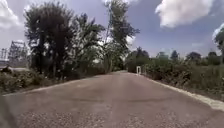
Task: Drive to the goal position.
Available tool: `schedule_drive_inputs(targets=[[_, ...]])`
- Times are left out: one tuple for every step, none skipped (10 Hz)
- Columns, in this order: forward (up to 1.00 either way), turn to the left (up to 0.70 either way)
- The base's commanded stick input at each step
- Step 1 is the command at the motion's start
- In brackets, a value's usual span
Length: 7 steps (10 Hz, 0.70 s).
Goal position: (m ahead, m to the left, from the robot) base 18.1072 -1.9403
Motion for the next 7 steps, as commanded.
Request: schedule_drive_inputs(targets=[[0.50, 0.00], [0.50, 0.00], [0.50, 0.00], [0.50, 0.00], [0.50, 0.00], [0.50, 0.00], [0.50, 0.00]])
